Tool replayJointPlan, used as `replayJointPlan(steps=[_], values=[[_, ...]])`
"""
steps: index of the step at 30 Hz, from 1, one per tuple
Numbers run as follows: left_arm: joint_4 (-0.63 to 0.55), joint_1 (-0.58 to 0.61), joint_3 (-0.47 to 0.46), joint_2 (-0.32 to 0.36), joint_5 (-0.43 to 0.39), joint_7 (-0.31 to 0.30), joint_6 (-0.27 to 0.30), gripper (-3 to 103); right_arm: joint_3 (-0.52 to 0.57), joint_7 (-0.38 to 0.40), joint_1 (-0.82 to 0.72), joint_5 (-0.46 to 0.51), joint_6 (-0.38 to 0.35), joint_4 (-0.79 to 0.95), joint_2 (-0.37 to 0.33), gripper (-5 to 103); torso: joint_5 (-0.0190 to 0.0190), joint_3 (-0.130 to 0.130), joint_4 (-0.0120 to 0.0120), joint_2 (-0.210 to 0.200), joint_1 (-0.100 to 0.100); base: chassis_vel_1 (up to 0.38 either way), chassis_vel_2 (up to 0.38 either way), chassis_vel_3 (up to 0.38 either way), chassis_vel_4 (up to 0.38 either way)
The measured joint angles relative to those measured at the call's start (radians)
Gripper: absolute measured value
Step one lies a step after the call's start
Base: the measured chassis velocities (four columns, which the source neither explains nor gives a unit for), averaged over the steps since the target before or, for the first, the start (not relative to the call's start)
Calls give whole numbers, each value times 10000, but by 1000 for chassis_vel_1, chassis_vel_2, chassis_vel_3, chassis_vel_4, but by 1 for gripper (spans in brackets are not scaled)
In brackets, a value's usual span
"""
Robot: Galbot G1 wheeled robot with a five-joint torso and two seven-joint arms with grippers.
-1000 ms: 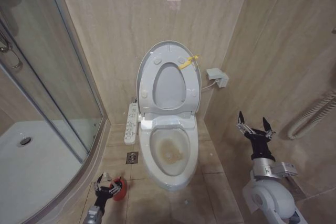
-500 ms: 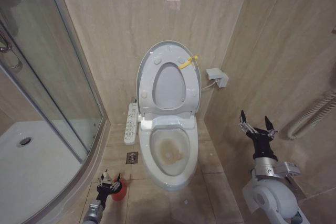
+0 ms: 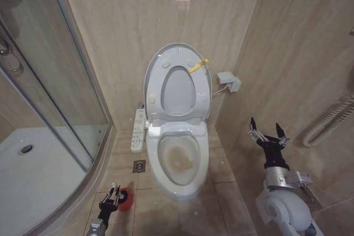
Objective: Open the toilet lid, clean the toilet bowl with a toilet brush, close the toilet lid, and flush.
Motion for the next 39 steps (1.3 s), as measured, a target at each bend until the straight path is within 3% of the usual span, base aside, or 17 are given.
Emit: replayJointPlan(steps=[6, 11, 23, 27, 29, 34, 39], values=[[-778, 455, -219, 16, -32, -30, 2, 18, -34, -4, 8, -9, 48, -1, -30, 100, -3, 0, 0, 0, -1, 0, 0, 0, 0], [-2119, 1088, -457, 48, -188, -212, 104, 18, -55, -11, 9, -36, 76, 2, -54, 100, -2, 0, -1, 2, -1, 0, 0, 0, 0], [-4681, 2382, -1021, 72, -332, -1548, 417, 18, 225, -30, -72, -95, 134, 127, -80, 100, -3, 0, 2, 2, -1, 0, 0, 0, 0], [-5563, 2431, -979, 73, -744, -1882, 657, 18, 276, -42, -81, -115, 134, 134, -79, 100, 0, 0, -1, 2, -1, 0, 0, 0, 0], [-6588, 2423, -811, 101, -1274, -2222, 1052, 18, 300, -55, -82, -92, 141, 137, -33, 100, -2, 1, -1, 1, -1, 0, 0, 0, 0], [-7949, 2425, -691, 254, -1708, -2895, 1805, 18, 676, -62, -124, 163, 169, 140, 61, 100, 0, 0, -1, 1, 0, 0, 0, 0, 0], [-8719, 2413, -513, 408, -1923, -3095, 2061, 18, 1297, -61, -171, 409, 145, 158, 98, 100, 0, 0, 0, -1, 1, 0, 0, 0, 0]])
